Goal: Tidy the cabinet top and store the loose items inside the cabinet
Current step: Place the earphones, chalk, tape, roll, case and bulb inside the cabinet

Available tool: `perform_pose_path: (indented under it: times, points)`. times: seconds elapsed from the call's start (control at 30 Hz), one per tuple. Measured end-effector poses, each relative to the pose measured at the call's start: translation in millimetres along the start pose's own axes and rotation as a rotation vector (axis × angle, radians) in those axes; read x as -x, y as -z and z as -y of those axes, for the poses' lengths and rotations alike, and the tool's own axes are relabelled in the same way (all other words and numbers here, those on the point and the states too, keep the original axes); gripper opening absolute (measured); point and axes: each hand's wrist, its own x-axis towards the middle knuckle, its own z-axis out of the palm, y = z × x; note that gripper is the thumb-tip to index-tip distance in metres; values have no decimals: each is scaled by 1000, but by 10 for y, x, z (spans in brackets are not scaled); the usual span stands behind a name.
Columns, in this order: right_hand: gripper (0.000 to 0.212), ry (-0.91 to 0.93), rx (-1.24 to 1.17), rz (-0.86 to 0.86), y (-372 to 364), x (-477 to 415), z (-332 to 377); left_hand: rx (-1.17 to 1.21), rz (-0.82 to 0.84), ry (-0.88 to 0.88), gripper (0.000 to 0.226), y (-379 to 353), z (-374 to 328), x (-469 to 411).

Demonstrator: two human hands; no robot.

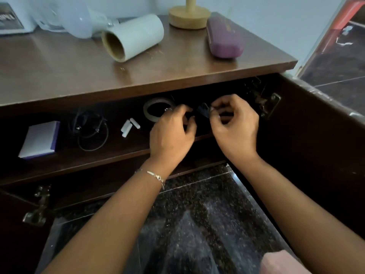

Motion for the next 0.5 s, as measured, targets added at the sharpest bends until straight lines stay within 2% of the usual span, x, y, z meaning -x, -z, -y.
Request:
perform_pose_path:
  times: [0.17,0.27,0.33,0.4,0.5]
  points:
    - [9,191,-148,-218,325,-65,414,-3,-171,-201,20,480,-427,3]
    - [10,203,-202,-329,437,-267,552,8,-355,-306,18,714,-741,-152]
    - [10,176,-222,-320,468,-412,589,55,-409,-334,15,811,-930,-294]
    - [12,100,-224,-237,466,-551,594,98,-338,-256,17,819,-1053,-474]
    - [16,-9,-123,-90,435,-690,577,41,-77,-16,60,684,-1075,-731]
